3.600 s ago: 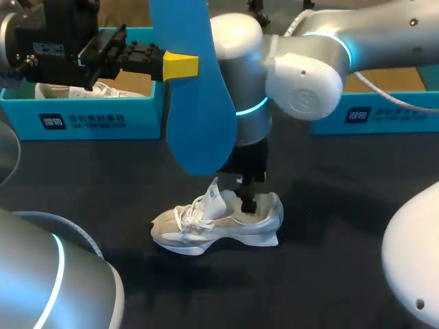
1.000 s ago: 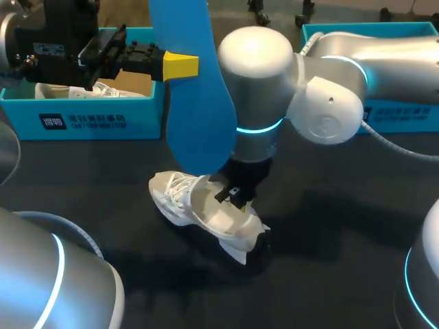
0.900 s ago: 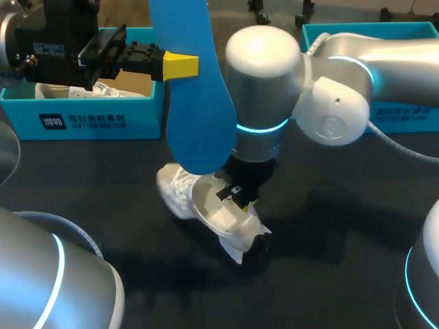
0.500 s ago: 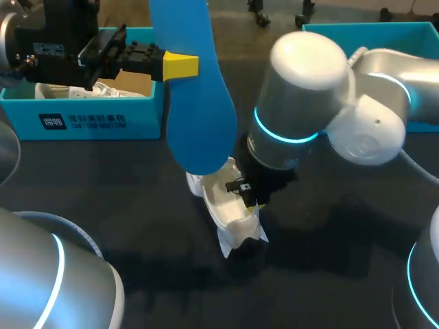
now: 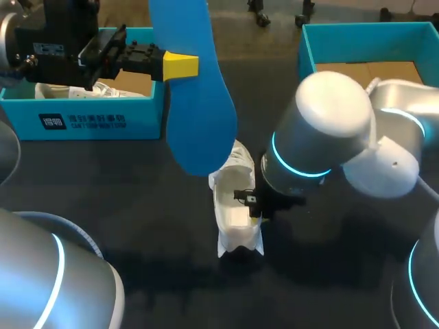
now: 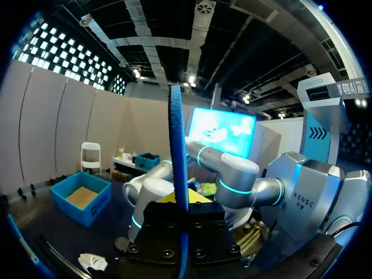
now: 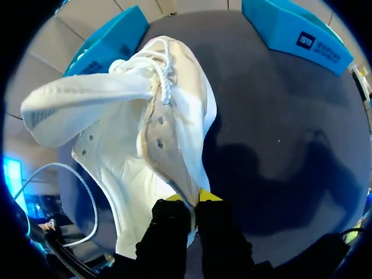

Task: Take the shoe out of the shoebox, open the shoe tongue, remove and reinsert the insole, then place the shoe into the shoebox

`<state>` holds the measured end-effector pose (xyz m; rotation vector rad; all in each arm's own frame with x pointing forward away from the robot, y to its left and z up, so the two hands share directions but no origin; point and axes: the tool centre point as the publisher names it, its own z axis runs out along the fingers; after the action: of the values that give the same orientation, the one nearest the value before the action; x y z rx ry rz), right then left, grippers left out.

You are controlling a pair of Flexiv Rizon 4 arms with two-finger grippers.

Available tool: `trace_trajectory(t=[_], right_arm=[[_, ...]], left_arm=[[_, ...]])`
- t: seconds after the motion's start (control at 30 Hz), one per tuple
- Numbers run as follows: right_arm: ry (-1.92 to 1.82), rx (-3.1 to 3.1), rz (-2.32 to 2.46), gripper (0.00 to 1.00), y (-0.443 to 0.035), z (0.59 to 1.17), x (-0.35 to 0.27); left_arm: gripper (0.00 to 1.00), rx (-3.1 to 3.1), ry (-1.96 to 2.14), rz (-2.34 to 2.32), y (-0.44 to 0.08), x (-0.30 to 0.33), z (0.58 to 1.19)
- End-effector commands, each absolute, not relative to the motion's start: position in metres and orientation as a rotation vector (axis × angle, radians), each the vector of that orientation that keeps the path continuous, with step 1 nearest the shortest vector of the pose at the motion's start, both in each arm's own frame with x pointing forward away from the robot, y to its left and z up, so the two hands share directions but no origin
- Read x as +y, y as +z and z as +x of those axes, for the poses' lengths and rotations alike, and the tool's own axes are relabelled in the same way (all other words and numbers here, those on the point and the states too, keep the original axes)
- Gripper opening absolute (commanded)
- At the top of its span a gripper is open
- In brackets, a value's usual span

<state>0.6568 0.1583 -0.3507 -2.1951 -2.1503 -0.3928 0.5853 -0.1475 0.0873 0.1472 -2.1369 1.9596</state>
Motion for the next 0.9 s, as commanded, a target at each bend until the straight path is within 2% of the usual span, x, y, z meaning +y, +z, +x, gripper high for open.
trace_trajectory(t=[0.03, 0.63, 0.67, 0.7, 0.73, 0.9], right_arm=[[-0.433, -2.105, -2.162, 0.0, -0.367, 0.658, 0.154], [-0.43, -2.026, -2.123, 0.0, -0.397, 0.661, 0.15], [-0.433, -2.024, -2.12, 0.03, -0.396, 0.66, 0.15], [-0.439, -2.018, -2.118, 0.4, -0.395, 0.66, 0.151], [-0.454, -2.013, -2.118, 1.0, -0.393, 0.659, 0.151], [-0.499, -2.024, -2.1, 1.0, -0.37, 0.654, 0.148]], left_arm=[[0.0, -2.135, 1.959, 0.142, 0.087, -0.15, 0.587], [0.0, -2.135, 1.959, 0.142, 0.087, -0.15, 0.587], [0.0, -2.135, 1.959, 0.142, 0.087, -0.15, 0.587], [0.0, -2.135, 1.959, 0.142, 0.087, -0.15, 0.587], [0.0, -2.135, 1.959, 0.142, 0.087, -0.15, 0.587], [0.0, -2.135, 1.959, 0.142, 0.087, -0.15, 0.587]])
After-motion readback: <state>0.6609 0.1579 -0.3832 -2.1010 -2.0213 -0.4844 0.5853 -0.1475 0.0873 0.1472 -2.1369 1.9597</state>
